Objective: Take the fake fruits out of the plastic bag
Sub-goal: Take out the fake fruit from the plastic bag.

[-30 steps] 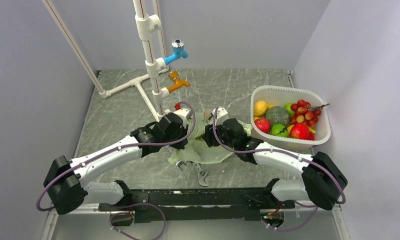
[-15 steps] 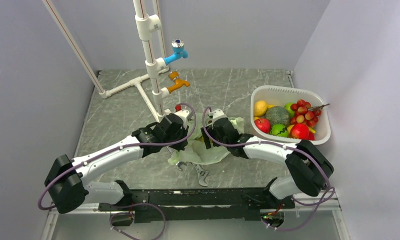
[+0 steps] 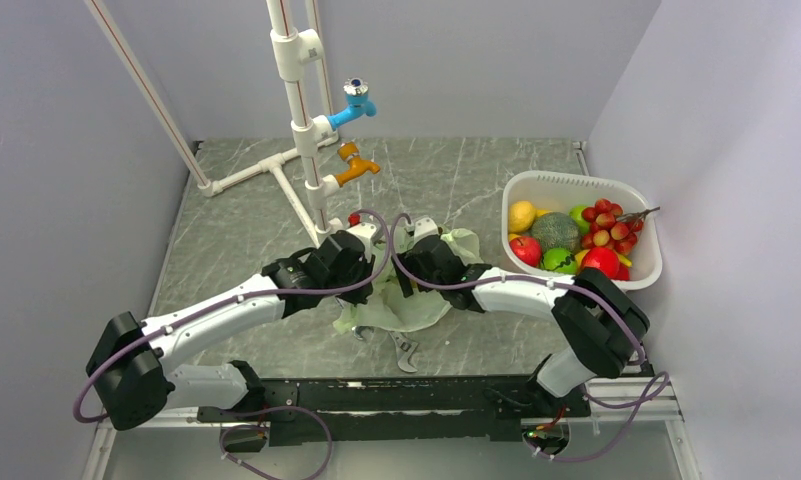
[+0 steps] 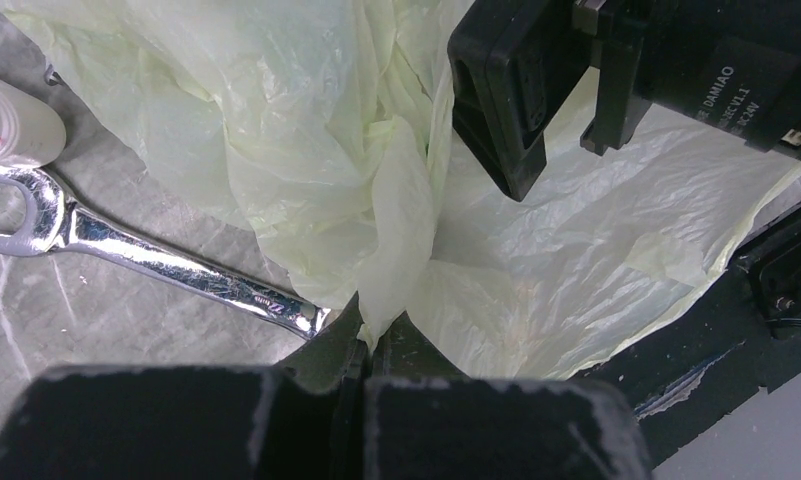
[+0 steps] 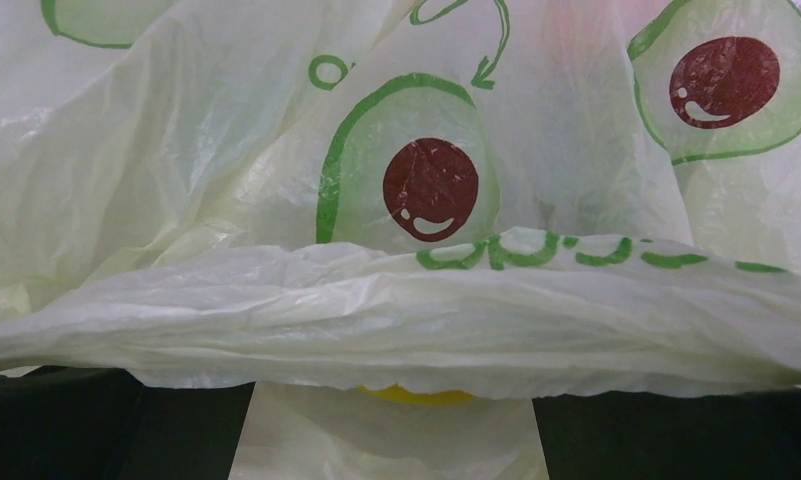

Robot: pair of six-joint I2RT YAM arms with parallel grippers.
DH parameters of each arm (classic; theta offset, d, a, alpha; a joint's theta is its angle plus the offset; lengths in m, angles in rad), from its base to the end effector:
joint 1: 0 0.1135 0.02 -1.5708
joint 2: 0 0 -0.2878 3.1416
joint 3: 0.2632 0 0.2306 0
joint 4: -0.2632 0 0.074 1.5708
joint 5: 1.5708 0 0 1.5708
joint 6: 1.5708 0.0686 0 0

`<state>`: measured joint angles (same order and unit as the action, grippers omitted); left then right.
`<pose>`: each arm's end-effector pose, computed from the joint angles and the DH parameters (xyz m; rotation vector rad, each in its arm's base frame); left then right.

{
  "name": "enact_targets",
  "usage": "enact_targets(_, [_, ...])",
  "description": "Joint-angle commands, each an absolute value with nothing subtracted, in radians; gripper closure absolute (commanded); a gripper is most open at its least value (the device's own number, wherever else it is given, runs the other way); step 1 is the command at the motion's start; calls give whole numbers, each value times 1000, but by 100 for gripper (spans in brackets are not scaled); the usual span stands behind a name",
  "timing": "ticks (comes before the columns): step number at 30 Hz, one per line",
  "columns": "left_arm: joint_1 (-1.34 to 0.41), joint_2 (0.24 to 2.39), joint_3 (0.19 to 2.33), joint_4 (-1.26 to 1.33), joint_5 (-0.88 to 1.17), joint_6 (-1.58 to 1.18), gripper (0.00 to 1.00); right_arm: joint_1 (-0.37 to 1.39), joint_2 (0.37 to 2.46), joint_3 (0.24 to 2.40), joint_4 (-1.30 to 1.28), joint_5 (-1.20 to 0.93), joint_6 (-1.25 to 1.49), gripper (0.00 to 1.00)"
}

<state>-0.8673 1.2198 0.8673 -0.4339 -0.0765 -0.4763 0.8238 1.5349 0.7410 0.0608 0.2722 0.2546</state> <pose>0.1666 -0.1883 0.2624 0.4336 2.3871 -0.5519 0.2260 0.2169 0.1907 -0.5067 2.2270 0.2532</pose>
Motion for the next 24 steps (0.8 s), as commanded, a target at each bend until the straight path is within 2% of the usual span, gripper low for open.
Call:
enact_targets(1, [-866,1206,868,-432,-80,-486,100,842,1550,755,5,321,268,8])
enact_targets(9, [-866,1199,857,-435,-88,-485,100,848,1501,704,-39,336,291,4])
enact_targets(11, [-866,1204,862,-436,-89,-484,100,849,1494,699,-42,305,290,1])
enact_targets(18, [-866,1218,866,-428,-84,-485,100,858,1460,663,-19,253,362,0])
enact_targets(24, [-865,1229,877,-437,-82,-482,100,882,1464,677,35,326,320,0])
